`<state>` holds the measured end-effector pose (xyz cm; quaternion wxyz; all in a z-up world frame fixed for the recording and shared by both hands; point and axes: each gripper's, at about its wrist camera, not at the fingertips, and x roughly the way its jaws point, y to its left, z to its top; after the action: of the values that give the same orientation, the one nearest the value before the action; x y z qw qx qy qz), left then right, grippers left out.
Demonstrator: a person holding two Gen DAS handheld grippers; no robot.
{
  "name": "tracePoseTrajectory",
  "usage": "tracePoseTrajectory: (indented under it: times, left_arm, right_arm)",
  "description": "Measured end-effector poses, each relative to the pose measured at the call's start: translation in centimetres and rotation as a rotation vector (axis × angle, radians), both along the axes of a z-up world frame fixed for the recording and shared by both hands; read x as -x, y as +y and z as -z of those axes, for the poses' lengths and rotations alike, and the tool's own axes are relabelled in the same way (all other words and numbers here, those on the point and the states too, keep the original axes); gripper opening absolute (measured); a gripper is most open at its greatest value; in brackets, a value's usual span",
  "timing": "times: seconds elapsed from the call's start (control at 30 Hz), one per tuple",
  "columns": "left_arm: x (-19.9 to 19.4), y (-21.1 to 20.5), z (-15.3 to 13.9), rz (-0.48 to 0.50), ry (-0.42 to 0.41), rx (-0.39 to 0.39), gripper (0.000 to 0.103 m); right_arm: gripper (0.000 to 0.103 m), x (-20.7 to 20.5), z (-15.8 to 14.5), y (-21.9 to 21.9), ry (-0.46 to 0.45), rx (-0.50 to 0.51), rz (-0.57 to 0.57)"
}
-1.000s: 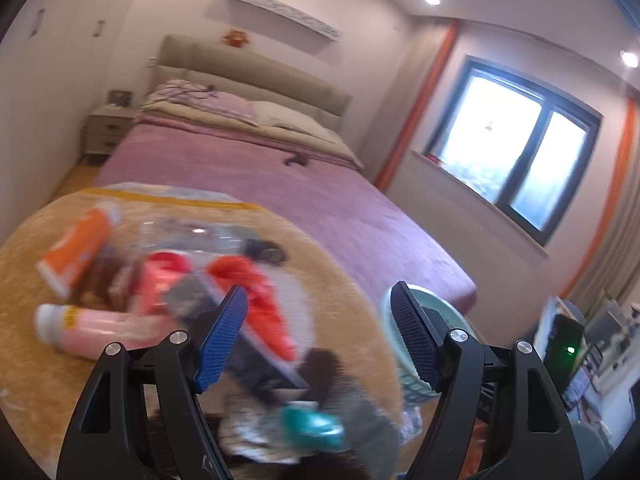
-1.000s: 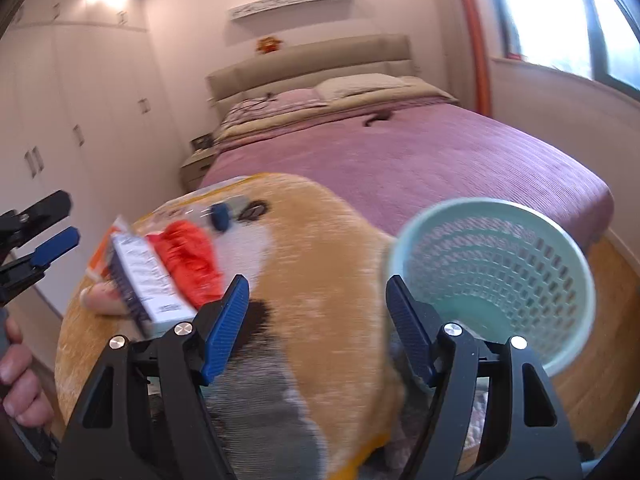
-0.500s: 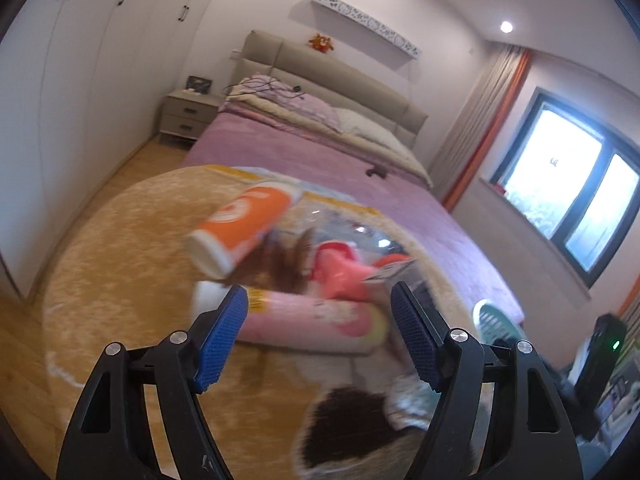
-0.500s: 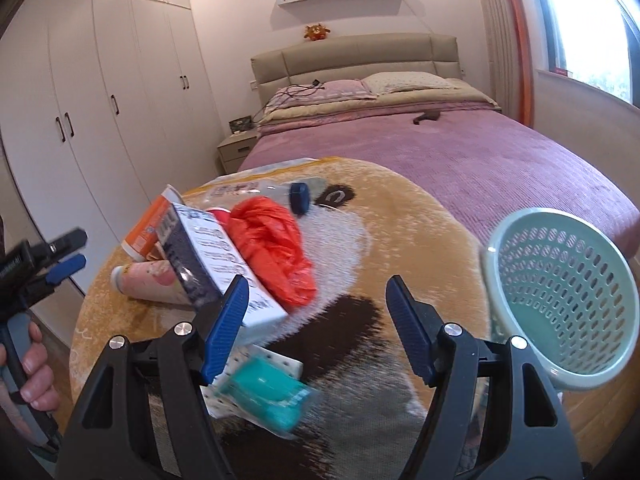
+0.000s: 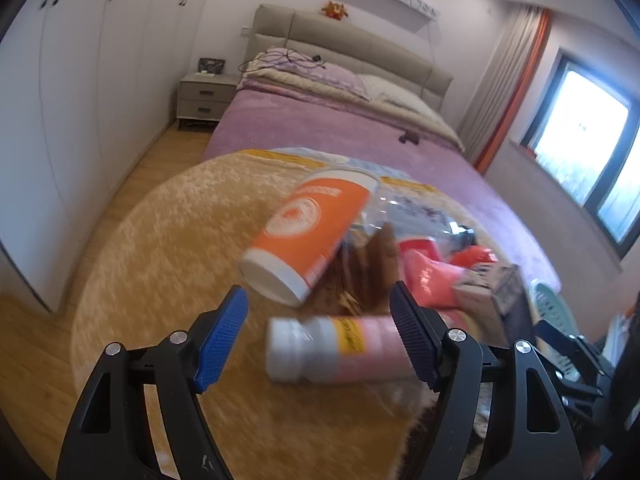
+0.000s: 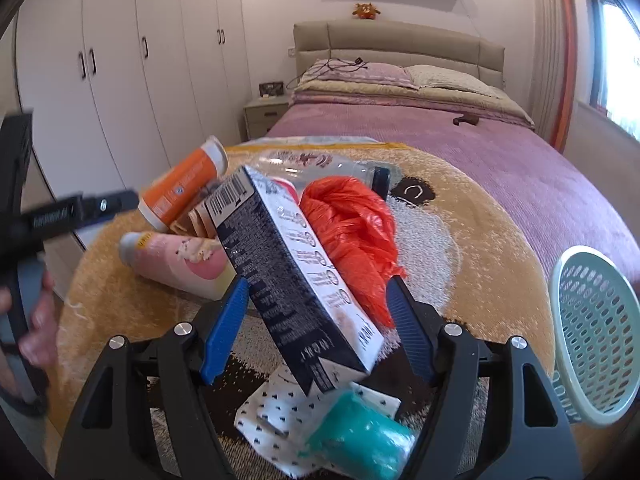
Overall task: Collect trash
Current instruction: 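Grasp the orange cup with the left gripper while the right grasps another dark blue carton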
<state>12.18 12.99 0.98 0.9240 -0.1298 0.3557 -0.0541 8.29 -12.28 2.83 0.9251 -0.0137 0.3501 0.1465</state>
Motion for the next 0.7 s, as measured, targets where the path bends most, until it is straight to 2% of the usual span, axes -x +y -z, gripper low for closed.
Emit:
tracePoseTrajectory:
  times: [0.1,0.2,0.3,0.4,0.5,0.6,0.67,0.7]
  left_arm:
    - [-2.1,0.0,0.1,0.009,0.030,-0.058,0.075]
    - [-4.3,-0.3,0.7,0.064,0.090,-0.067,0.076]
    - [-5.8,-0.6,1.1,0.056,0.115,-0.122,0.078]
    - [-7.1,-0.5,1.6,0.057,0.147,-0.145,0.076]
    - [-7.8,-0.1,1.9,0.069,0.157,-0.134,0.066]
    - [-8.2,0.4,2.4,0.070,0.173,-0.114,0.057]
    - [-8.3,0.6,2.7,0.072,0.173,-0.105,0.055]
    - [-8.3,0.7,2.8,0.070,0.166,-0.103,0.055]
  right_arm:
    - [0.068,-0.5,0.3,0.4,0.009,0.014,0.002]
    - [0.068,-1.1,0.6,0.9,0.015,0.030,-0.004]
    - [0.067,-1.6,0.8,1.3,0.024,0.044,0.005]
    - [0.061,-1.9,0.8,0.6,0.039,0.004,0.005]
    - [0.051,-1.7,0.5,-0.1,0.041,-0.026,0.000]
    - [0.048,-2.0,0.4,-0.4,0.044,-0.038,-0.008]
    - [0.048,-2.2,0.4,-0.4,0.043,-0.036,-0.006]
    - [0.043,-2.2,0.4,-0.4,0.038,-0.035,-0.005]
